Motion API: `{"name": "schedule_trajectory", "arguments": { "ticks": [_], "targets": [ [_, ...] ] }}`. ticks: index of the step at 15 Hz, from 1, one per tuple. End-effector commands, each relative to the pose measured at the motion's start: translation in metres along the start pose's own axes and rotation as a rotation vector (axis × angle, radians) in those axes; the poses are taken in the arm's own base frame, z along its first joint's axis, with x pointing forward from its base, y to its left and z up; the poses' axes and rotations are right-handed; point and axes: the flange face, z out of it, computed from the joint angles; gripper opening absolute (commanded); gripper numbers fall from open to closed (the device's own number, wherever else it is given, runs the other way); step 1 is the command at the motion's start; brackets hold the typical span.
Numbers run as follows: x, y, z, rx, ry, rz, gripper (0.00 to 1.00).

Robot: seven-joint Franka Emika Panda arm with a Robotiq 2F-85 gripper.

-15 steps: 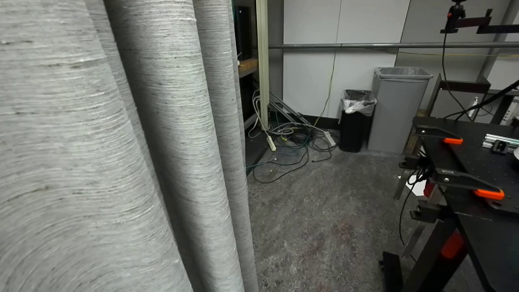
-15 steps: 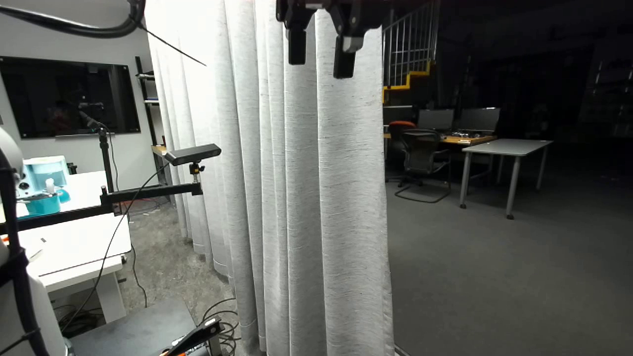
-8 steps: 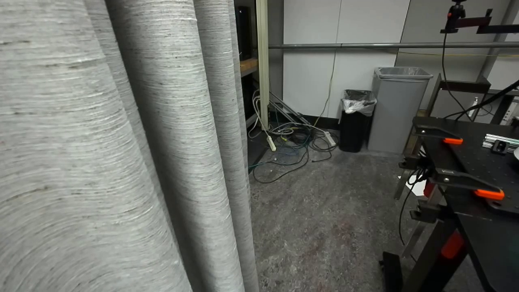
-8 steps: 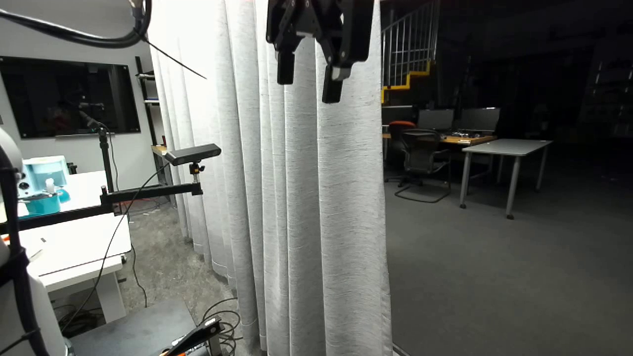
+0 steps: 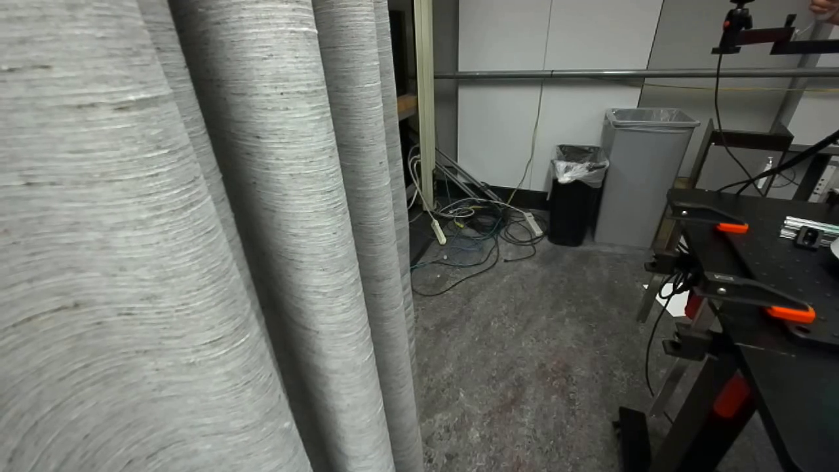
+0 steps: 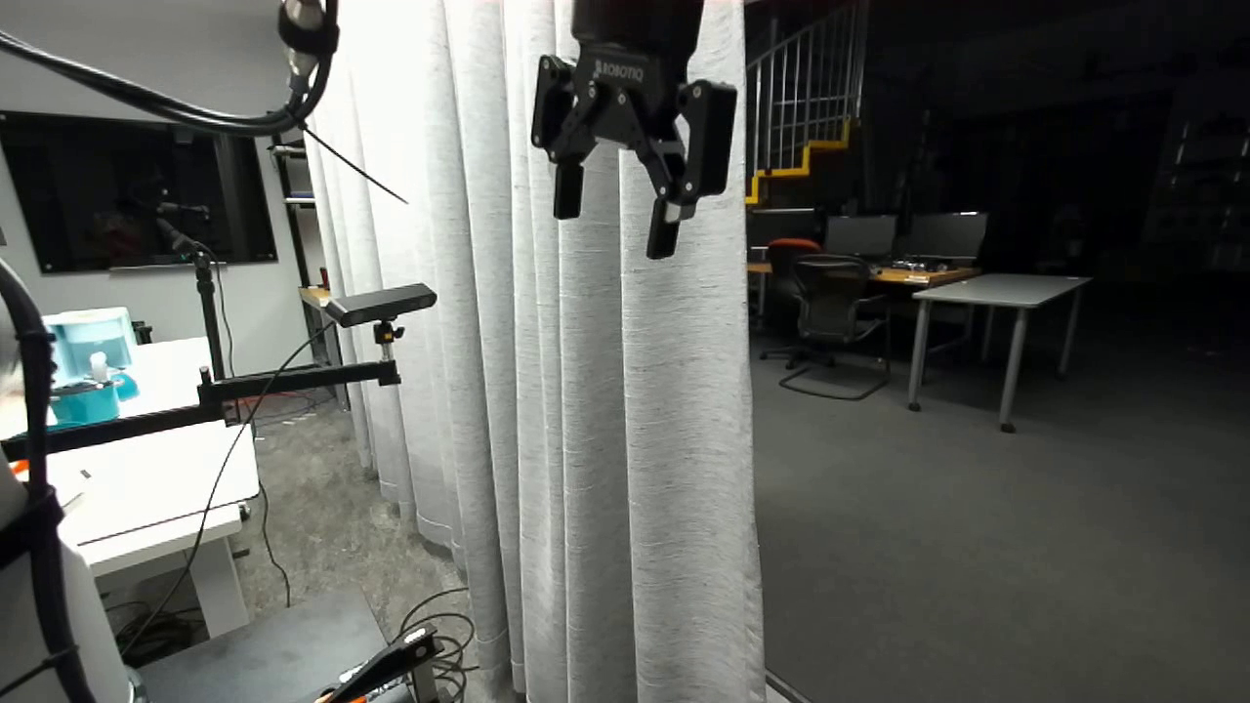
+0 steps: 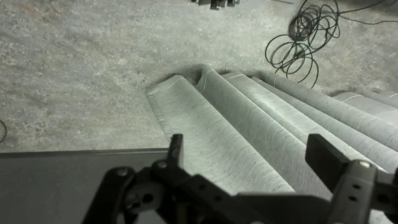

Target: Pull the curtain to the right

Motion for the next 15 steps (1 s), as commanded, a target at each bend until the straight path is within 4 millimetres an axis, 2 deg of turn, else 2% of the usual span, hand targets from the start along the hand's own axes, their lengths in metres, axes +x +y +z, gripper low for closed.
{"name": "schedule_trajectory", "arguments": {
  "ticks": [1, 7, 15],
  "targets": [
    [0.034, -0.002, 0.005, -0.005, 0.08, -0.09, 1.0],
    [0.058, -0.002, 0.015, -0.034, 0.141, -0.246, 1.0],
    [0.075, -0.003, 0.014, -0.011, 0.305, -0.334, 1.0]
  ]
}}
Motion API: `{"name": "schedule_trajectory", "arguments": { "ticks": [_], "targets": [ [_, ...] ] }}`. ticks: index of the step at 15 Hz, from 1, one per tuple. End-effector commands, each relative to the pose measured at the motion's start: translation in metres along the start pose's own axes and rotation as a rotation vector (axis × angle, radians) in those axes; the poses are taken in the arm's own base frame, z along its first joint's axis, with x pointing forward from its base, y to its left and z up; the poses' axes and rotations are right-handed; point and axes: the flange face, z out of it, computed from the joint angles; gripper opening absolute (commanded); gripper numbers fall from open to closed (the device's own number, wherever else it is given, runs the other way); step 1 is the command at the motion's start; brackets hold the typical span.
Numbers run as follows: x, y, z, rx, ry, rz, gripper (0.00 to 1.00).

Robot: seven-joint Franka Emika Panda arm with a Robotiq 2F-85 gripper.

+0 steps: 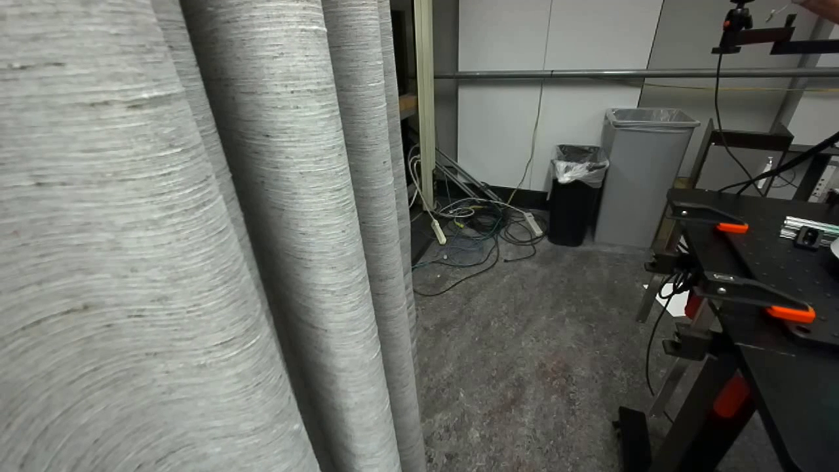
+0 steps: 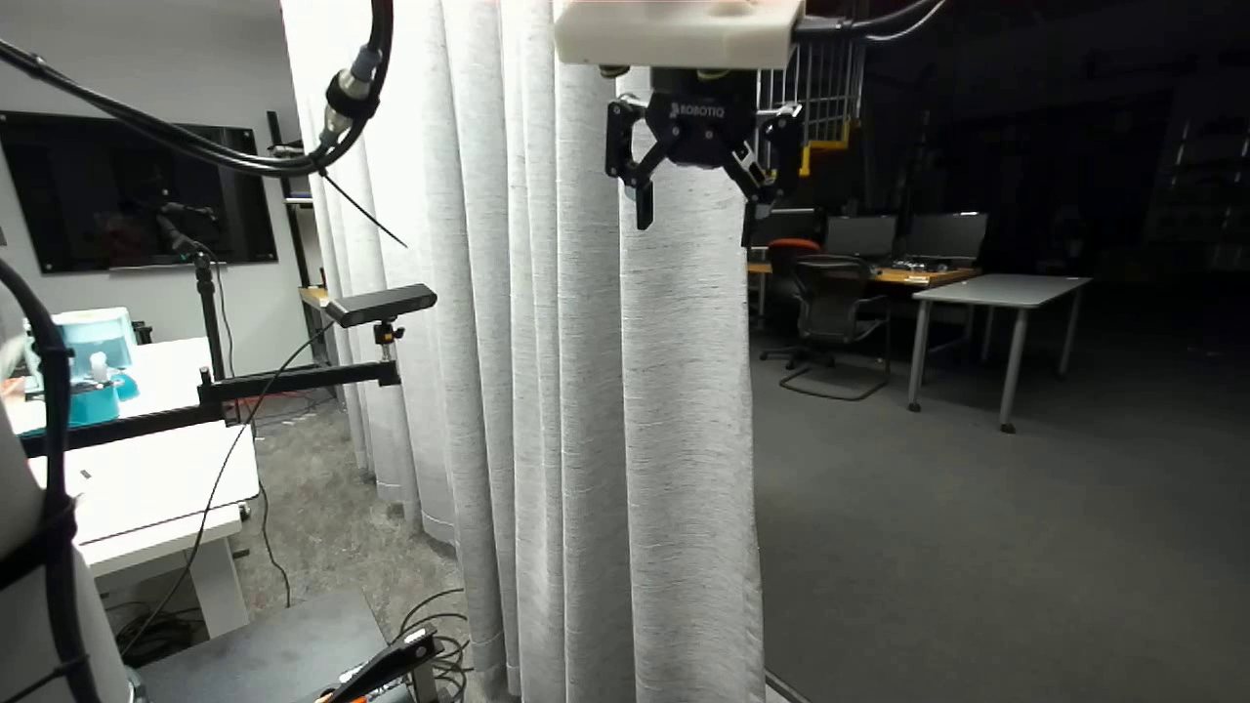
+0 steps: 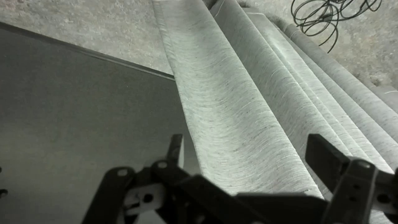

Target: Pull the curtain to the right

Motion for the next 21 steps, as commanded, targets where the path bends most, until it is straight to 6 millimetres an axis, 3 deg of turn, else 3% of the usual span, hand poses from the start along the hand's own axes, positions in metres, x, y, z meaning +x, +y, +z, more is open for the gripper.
{"name": "schedule_trajectory", "arguments": {
  "ticks": [1, 2, 3, 10, 16, 21],
  "targets": [
    [0.007, 0.002, 0.002, 0.058, 0.06, 0.013, 1.0],
    [0.005, -0.002, 0.004, 0.122, 0.03, 0.032, 1.0],
    [0.002, -0.002, 0.003, 0.047, 0.03, 0.022, 1.0],
    [0.001, -0.005, 0.011, 0.081, 0.026, 0.045, 1.0],
    [0.029, -0.01, 0.045, -0.05, 0.248, 0.083, 1.0],
    [0.059, -0.034, 0.079, -0.134, 0.402, 0.039, 1.0]
  ]
}}
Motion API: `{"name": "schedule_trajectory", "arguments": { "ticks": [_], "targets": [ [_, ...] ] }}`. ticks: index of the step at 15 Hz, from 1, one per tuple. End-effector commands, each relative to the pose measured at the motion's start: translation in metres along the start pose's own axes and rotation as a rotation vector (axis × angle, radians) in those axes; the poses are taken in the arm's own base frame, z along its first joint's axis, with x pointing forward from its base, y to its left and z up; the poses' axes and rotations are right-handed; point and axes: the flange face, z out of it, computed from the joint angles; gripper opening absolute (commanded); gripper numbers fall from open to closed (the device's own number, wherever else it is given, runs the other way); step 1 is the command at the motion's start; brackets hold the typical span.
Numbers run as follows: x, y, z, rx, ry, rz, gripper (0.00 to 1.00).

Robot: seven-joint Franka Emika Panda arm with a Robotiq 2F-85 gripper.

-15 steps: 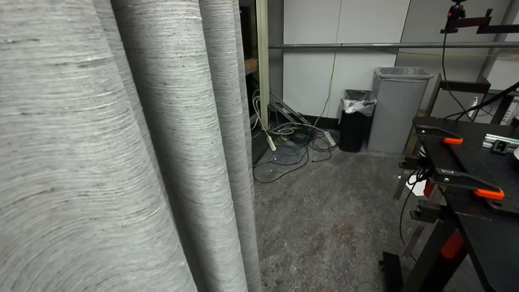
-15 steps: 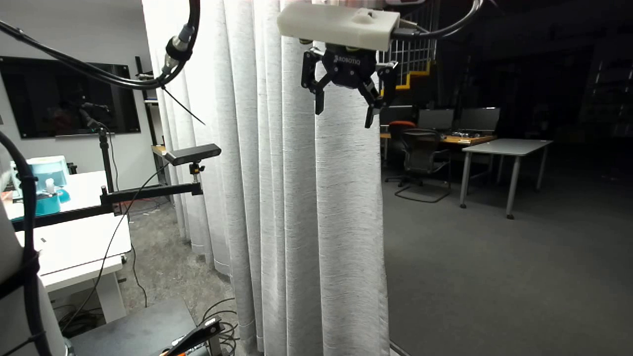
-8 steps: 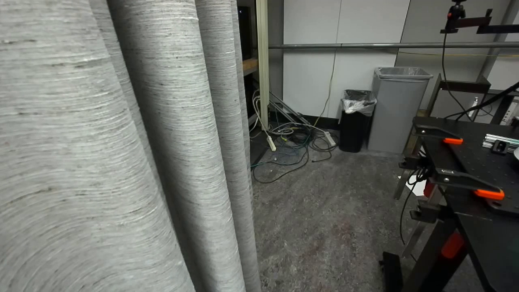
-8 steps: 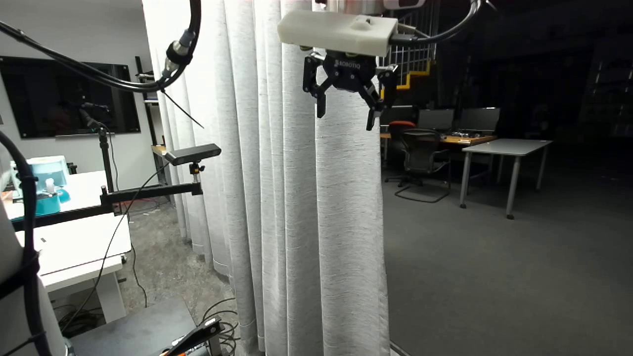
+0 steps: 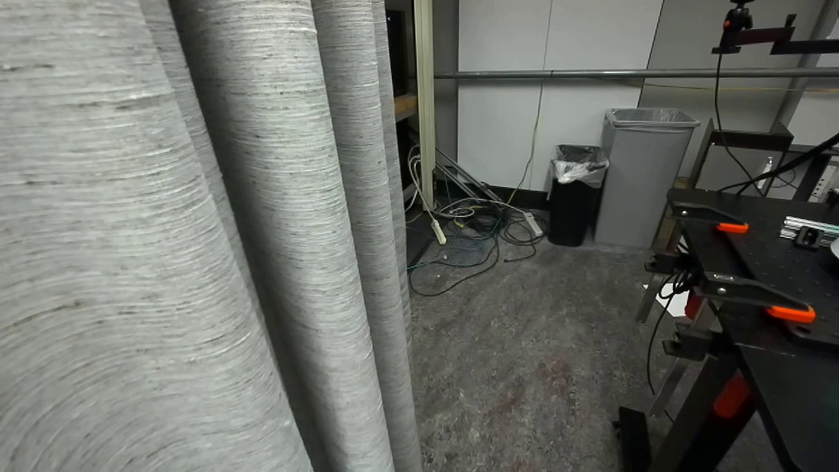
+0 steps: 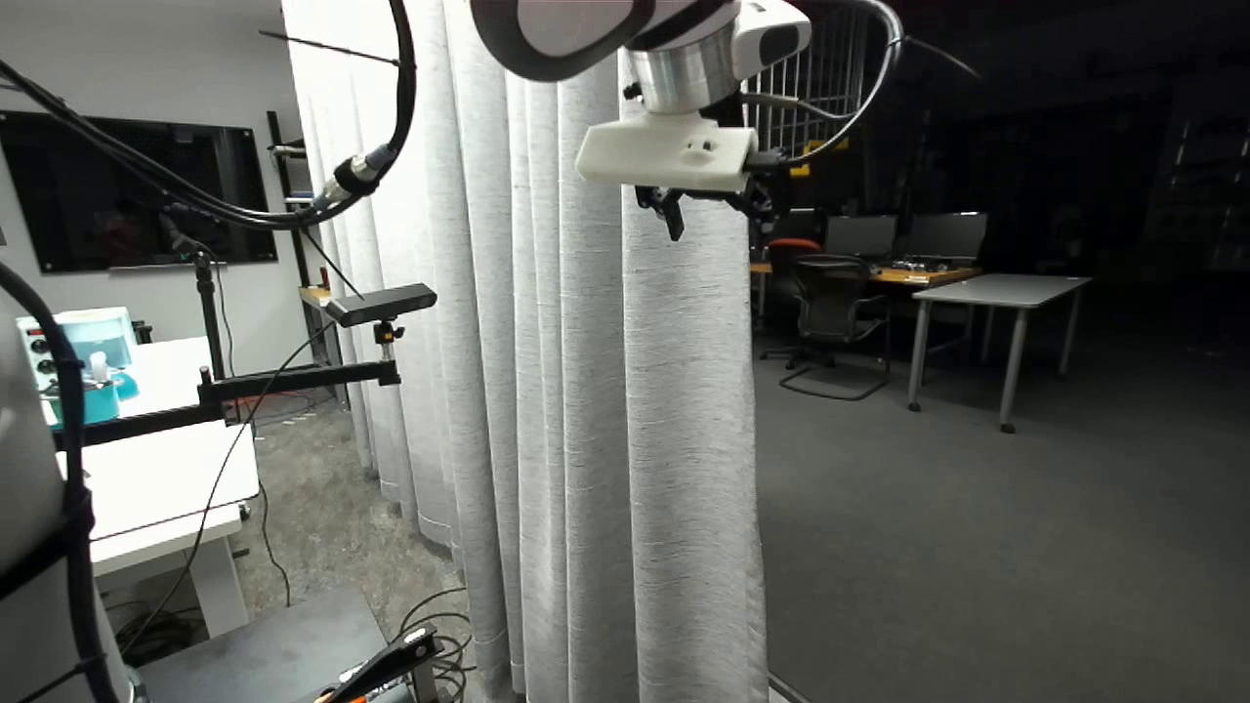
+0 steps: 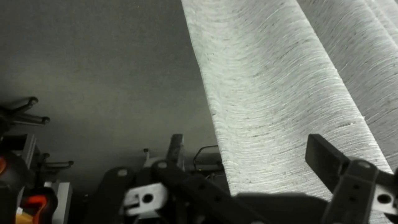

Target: Pull the curtain to the right

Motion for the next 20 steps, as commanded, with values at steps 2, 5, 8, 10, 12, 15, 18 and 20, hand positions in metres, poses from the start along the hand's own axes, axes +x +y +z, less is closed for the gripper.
{"name": "schedule_trajectory", "arguments": {
  "ticks": [2, 5, 8, 10, 12, 15, 18, 20],
  "targets": [
    [0.016, -0.023, 0.033, -0.054, 0.118, -0.042, 1.0],
    [0.034, -0.032, 0.042, -0.095, 0.188, -0.058, 1.0],
    [0.07, -0.023, 0.048, -0.134, 0.252, -0.082, 1.0],
    [0.082, -0.02, 0.05, -0.14, 0.275, -0.087, 1.0],
    [0.081, -0.013, 0.057, -0.134, 0.265, -0.086, 0.74],
    [0.076, -0.003, 0.071, -0.122, 0.238, -0.096, 0.5],
    [0.06, 0.001, 0.086, -0.097, 0.189, -0.114, 0.27],
    [0.056, 0.005, 0.095, -0.088, 0.168, -0.125, 0.13]
  ]
}}
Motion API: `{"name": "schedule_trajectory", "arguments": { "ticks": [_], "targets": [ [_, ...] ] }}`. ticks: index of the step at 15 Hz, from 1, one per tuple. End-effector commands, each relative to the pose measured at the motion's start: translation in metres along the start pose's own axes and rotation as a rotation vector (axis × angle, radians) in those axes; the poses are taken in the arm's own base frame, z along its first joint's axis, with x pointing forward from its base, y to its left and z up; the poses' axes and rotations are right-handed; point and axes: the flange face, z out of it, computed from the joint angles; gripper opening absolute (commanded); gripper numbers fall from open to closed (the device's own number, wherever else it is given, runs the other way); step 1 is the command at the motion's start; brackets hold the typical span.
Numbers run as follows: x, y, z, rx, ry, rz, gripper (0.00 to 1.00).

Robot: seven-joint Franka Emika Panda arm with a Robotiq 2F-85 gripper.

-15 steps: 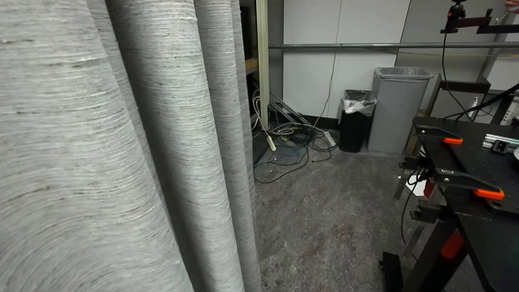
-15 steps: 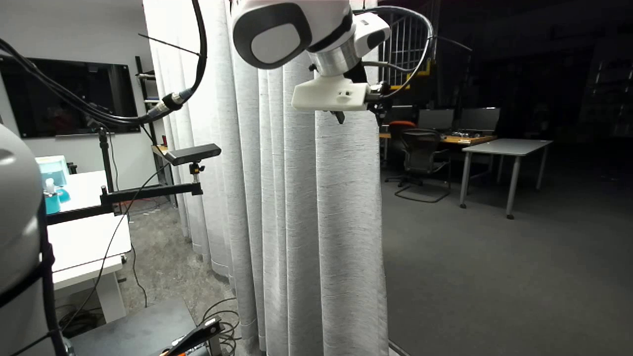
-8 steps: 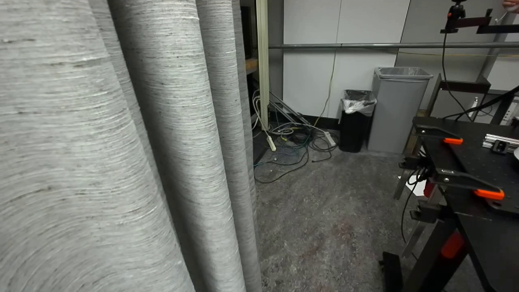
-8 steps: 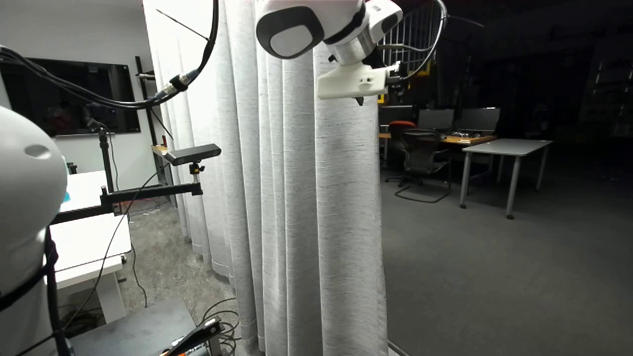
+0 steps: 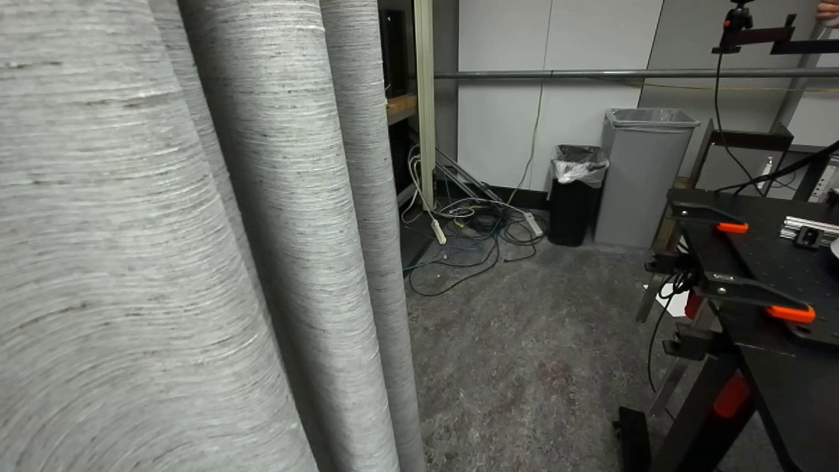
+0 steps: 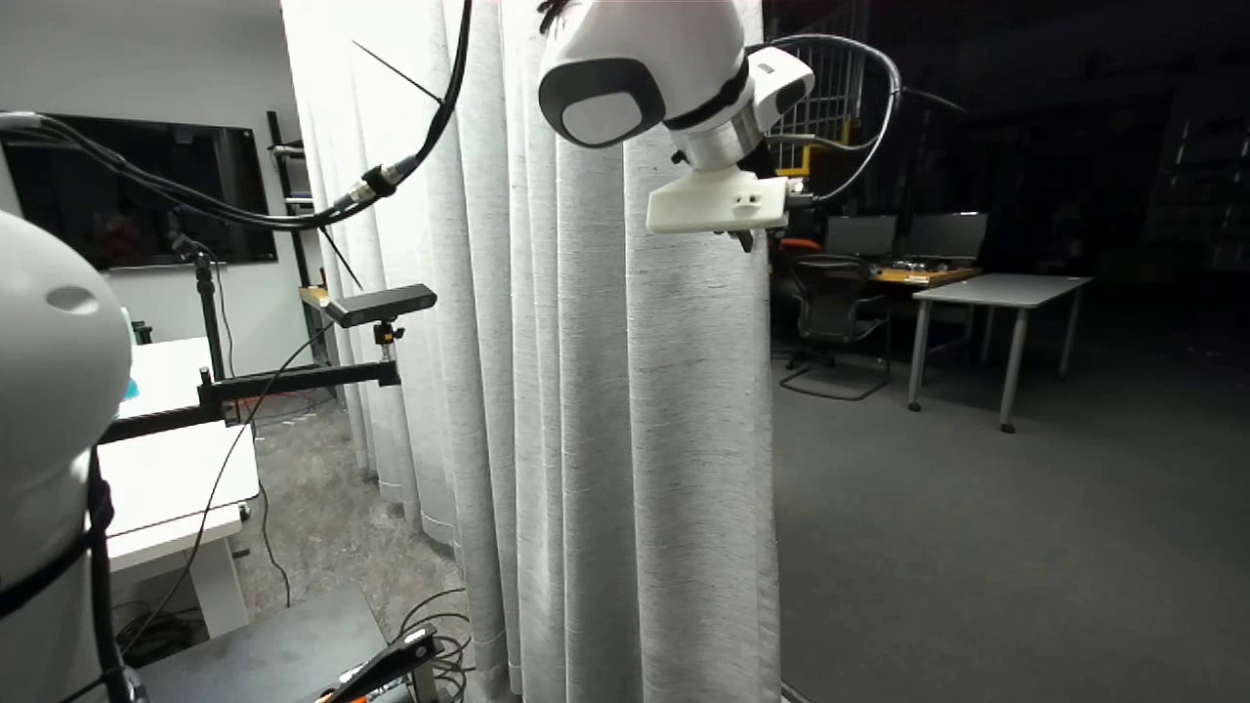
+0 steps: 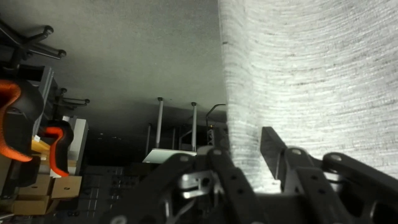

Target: Pull the curtain to the right

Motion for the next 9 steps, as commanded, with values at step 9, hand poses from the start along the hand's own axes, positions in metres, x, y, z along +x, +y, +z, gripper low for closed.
{"name": "schedule_trajectory", "arguments": {
  "ticks": [9],
  "targets": [
    [0.003, 0.03, 0.043, -0.096, 0.002, -0.026, 0.01]
  ]
}}
